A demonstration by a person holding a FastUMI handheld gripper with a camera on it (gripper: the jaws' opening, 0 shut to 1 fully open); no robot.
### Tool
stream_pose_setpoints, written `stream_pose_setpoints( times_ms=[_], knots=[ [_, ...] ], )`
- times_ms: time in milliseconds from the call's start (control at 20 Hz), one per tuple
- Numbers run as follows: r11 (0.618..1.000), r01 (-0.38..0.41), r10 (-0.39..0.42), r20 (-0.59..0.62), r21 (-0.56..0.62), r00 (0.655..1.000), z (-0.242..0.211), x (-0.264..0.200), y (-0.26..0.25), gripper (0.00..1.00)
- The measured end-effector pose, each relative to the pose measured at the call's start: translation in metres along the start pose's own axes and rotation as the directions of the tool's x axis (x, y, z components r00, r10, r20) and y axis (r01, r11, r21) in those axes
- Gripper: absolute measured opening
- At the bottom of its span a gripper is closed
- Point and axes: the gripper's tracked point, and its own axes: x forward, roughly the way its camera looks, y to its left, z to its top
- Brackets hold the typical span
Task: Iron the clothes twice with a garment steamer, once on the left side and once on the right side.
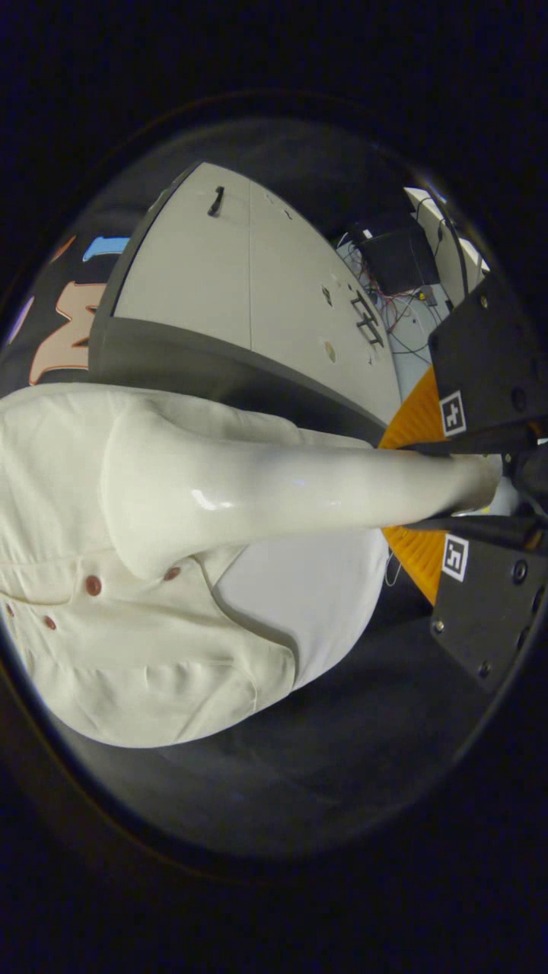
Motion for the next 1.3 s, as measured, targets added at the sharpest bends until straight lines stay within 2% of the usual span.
stream_pose_setpoints(
  times_ms=[200,400,600,900,1050,1100,1300],
  knots=[
    [1.0,0.003,-0.006,0.072,0.031,0.997,0.003,-0.033,0.004,0.33],
    [0.999,0.001,-0.005,0.094,0.038,0.996,0.004,-0.064,0.013,0.33],
    [1.0,0.002,-0.007,0.178,0.027,0.984,0.026,-0.103,0.022,0.33],
    [0.999,-0.053,0.048,0.393,0.002,0.918,0.095,-0.181,0.031,0.32],
    [0.996,-0.085,0.08,0.462,-0.011,0.883,0.111,-0.22,0.027,0.32],
    [0.996,-0.09,0.086,0.51,-0.018,0.856,0.12,-0.233,0.023,0.32],
    [0.993,-0.114,0.111,0.559,-0.03,0.822,0.117,-0.275,-0.008,0.32]
  ],
)
